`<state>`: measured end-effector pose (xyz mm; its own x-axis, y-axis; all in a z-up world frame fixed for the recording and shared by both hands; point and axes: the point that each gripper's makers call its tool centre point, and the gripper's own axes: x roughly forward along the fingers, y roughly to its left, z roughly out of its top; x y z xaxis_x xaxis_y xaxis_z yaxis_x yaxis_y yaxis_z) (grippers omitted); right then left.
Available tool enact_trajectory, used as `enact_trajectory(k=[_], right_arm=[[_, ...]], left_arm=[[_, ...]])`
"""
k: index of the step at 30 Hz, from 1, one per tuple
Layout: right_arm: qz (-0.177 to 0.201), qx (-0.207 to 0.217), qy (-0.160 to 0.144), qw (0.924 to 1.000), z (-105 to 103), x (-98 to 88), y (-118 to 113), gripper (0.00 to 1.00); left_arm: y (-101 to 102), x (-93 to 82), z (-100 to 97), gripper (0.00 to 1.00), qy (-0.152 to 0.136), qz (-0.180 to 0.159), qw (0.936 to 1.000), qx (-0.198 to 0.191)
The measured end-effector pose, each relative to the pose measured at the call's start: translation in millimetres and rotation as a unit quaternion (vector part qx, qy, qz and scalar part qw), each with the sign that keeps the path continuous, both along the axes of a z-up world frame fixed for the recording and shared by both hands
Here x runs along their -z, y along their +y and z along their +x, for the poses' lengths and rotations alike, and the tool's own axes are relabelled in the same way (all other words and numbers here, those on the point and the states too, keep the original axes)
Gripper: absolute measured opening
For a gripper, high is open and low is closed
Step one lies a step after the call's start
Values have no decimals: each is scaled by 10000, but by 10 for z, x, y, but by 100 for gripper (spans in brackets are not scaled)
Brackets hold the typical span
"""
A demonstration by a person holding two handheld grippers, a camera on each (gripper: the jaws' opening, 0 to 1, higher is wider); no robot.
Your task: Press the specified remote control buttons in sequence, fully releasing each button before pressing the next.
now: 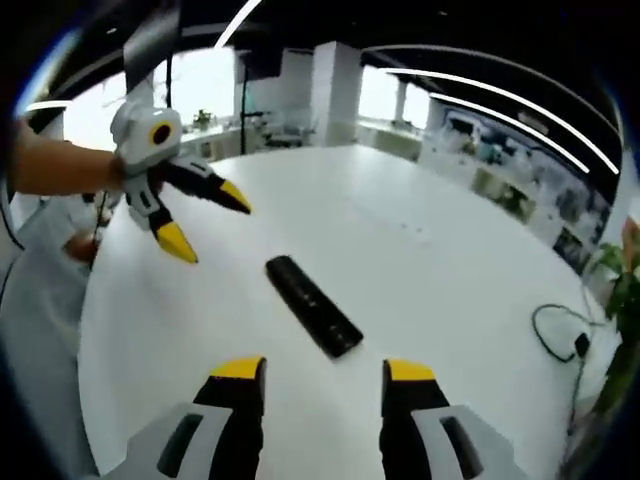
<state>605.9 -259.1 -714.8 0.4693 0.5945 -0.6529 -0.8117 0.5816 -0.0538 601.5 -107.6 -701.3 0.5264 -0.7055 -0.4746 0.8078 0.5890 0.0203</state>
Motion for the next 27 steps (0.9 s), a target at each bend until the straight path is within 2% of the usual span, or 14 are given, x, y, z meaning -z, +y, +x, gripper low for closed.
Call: enact_trajectory(k=[3,8,10,14,21,23,27], right_arm=[[258,185,20,9995,-94,-51,8,43],[409,274,-64,9988,-221,-84,-6,45],[485,311,-71,9983,-279,-107,-6,45],[620,391,-106,9973,-380,-159,-18,45],[711,443,-170,9963,-612,-240,16,45],[767,488,-177,9957,-644,-251,-4,46],[843,545,-181,9948,-710,-258,-22,48]], left_arm=[[18,-84,-86,57,17,-182,9997,-168],[49,-102,-275,58,-37,-204,9996,-184],[58,-102,-372,58,31,-247,9994,-256],[129,-144,-451,58,12,-275,9989,-374],[159,-265,-606,60,-50,-469,9977,-493],[154,-312,-652,61,-49,-593,9967,-555],[119,-329,-775,61,-60,-623,9966,-541]])
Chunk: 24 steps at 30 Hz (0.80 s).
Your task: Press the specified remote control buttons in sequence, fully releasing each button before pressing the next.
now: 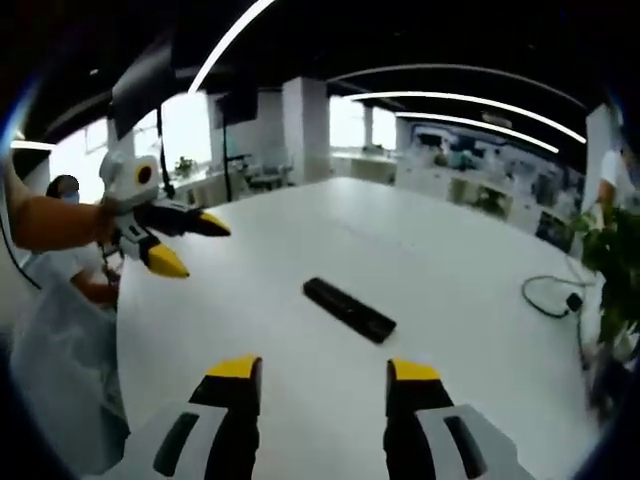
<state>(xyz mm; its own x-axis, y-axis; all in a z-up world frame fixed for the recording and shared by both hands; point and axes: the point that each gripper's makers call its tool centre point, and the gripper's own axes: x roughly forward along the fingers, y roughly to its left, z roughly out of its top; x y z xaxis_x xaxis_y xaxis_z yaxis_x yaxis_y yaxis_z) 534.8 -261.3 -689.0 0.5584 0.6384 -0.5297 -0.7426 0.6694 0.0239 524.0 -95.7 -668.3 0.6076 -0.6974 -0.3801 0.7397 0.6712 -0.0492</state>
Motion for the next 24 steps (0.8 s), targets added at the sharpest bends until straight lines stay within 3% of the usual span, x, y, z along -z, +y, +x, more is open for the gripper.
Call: enact_trajectory(k=[24], right_arm=[[263,26,-173,9995,-470,-7,172,61]], left_arm=[[123,-57,-369,63,20,-363,9987,-348]])
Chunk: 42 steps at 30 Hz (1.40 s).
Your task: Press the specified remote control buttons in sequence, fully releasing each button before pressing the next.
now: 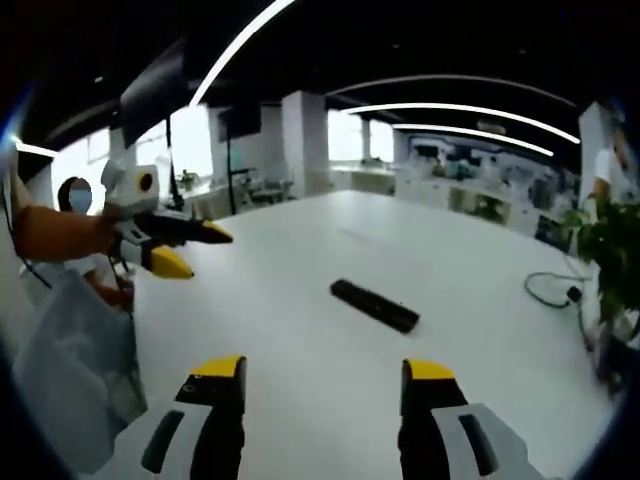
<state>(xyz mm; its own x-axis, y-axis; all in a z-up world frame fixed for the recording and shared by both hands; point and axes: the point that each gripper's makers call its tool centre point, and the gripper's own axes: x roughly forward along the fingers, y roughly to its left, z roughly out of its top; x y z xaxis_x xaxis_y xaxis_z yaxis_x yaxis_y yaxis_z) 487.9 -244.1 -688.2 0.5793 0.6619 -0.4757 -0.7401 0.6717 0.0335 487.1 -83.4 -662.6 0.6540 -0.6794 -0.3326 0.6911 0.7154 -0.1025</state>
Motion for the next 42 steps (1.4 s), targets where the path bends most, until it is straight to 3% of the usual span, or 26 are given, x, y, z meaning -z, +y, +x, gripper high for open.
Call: enact_trajectory(k=[13,22,29,42], right_arm=[[164,11,-175,9997,-301,-80,-11,61],[563,139,-275,9979,-494,-260,30,61],[566,-1,-212,9982,-690,-236,120,61],[792,42,-361,9962,-788,-420,185,60]], left_arm=[[12,-24,-269,63,1,-208,9997,-122],[17,-44,-451,63,1,-300,9993,-207],[41,-50,-558,63,10,-343,9990,-285],[-2,-173,-707,63,-30,-563,9974,-446]])
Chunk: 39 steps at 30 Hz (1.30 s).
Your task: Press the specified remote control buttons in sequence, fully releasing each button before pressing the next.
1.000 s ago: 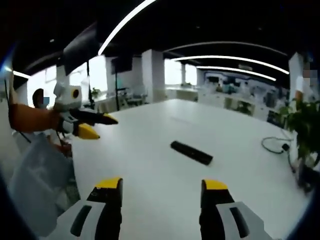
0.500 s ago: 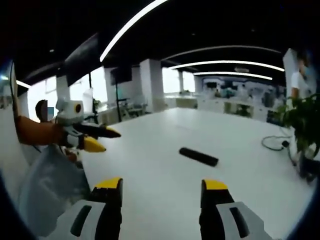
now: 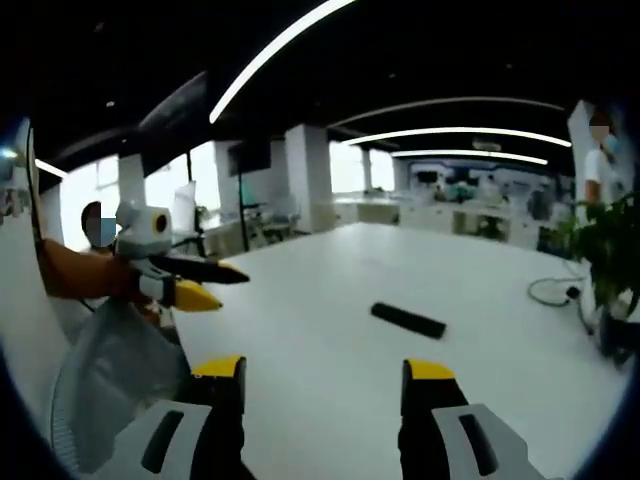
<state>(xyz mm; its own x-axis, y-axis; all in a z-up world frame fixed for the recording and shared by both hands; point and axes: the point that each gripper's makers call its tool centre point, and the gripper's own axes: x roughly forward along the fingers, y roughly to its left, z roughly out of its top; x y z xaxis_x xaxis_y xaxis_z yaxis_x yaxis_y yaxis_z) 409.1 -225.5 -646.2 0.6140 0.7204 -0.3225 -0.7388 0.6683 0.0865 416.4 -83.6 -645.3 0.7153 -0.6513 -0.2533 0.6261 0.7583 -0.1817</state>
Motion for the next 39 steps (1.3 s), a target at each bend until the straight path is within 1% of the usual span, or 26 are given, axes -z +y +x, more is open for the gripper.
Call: enact_trajectory(k=[1,3,4,6,7,8,10,12,14,19,23,28,31,34,37,39], right_arm=[[28,10,9,10000,-5,-9,6,60],[105,43,0,9999,-14,-34,17,60],[138,62,-24,9999,-18,-44,21,60],[90,59,-53,9999,-24,-23,20,60],[72,49,-53,9999,-24,-10,18,60],[68,37,-38,10000,-26,1,18,60],[53,24,-18,10000,-37,19,23,59],[5,-7,-40,10000,-48,31,25,59],[-44,-36,-32,10000,-62,49,32,59],[-133,-115,-15,9998,-77,83,54,59],[-147,-97,-41,9998,-78,84,39,59],[-131,-41,46,9999,-72,110,18,58],[-88,-31,62,9999,-81,109,19,58],[-151,-54,143,9998,-95,155,21,58],[-122,-54,134,9998,-94,148,24,58],[-153,-73,214,9996,-110,184,22,58]], left_arm=[[-11,-5,-13,63,-3,-15,10000,-7],[-28,-19,-24,63,-90,95,9999,42],[-34,-32,-26,63,-102,76,9999,34],[-48,-61,-28,63,-52,-149,9999,-27],[-50,-48,-31,63,-69,-100,9999,-21],[-50,-20,-36,62,-122,57,9999,-12],[-83,15,-50,62,-136,141,9998,44],[-99,36,-56,62,-104,162,9998,76],[-97,46,-52,62,-140,213,9996,85],[-62,55,-33,62,-147,256,9996,3],[-55,64,-31,62,-157,302,9994,-24],[-45,77,-30,62,-115,273,9995,-59],[-23,66,-22,62,-146,251,9995,-118],[-13,67,-18,62,-141,238,9995,-154],[-1,55,-12,62,-175,223,9994,-186],[6,51,-9,62,-166,185,9995,-216]])
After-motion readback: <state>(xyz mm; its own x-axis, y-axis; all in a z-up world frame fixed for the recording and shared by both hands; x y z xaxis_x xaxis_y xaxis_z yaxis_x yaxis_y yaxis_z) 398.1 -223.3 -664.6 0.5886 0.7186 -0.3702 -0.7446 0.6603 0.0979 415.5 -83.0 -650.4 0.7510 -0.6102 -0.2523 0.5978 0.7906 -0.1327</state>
